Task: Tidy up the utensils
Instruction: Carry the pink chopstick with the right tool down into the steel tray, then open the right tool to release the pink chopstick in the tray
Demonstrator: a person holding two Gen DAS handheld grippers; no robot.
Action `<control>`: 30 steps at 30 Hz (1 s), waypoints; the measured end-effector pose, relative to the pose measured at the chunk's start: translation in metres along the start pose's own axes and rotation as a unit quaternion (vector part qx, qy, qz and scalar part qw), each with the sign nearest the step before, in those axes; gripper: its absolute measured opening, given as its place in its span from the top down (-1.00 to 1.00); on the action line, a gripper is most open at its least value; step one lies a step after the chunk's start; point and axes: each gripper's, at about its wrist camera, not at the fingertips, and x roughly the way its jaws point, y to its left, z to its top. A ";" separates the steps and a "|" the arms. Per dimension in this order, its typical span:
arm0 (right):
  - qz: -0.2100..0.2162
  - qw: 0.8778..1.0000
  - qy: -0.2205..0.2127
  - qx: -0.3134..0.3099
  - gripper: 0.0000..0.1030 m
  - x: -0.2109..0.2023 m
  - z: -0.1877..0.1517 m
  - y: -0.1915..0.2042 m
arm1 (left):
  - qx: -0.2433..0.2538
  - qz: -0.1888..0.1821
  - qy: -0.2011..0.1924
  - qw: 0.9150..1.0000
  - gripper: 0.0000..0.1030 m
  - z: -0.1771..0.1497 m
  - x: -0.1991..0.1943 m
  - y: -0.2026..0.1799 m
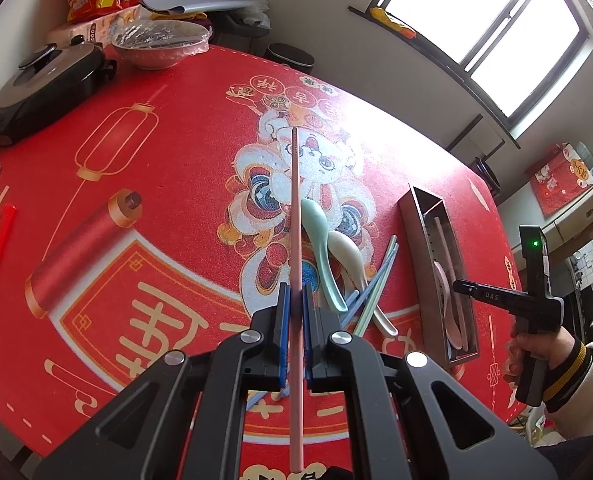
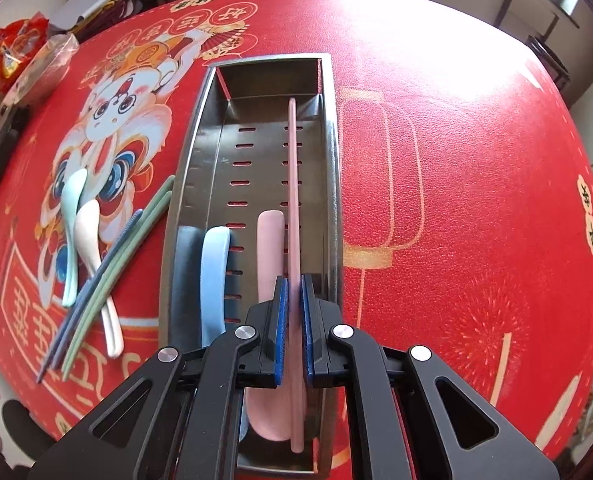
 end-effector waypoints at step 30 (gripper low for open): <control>0.084 0.988 -0.105 0.074 -0.75 -0.070 -0.015 -0.072 | 0.051 -0.093 0.056 0.993 0.89 0.019 0.069 -0.157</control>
